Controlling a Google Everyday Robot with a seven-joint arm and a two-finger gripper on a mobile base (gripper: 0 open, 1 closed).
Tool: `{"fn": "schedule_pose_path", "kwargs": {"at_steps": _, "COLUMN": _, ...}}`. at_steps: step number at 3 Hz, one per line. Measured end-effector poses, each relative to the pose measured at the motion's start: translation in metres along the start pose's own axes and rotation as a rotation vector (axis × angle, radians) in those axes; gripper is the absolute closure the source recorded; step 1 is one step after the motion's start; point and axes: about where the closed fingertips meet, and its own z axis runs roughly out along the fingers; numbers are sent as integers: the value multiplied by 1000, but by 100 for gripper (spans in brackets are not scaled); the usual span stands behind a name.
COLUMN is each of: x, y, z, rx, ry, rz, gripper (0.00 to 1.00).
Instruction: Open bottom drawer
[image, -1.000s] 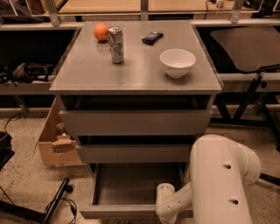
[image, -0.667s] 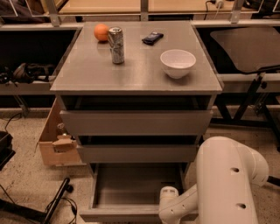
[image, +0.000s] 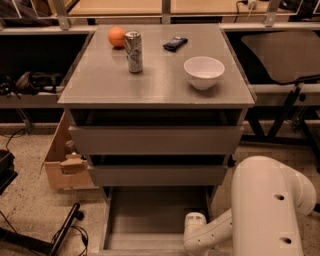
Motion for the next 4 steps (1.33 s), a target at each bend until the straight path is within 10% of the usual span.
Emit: {"fn": "schedule_pose_path", "kwargs": {"at_steps": 4, "x": 23, "y": 26, "z": -4, "rx": -41, "ry": 49, "rz": 45, "gripper": 100}}
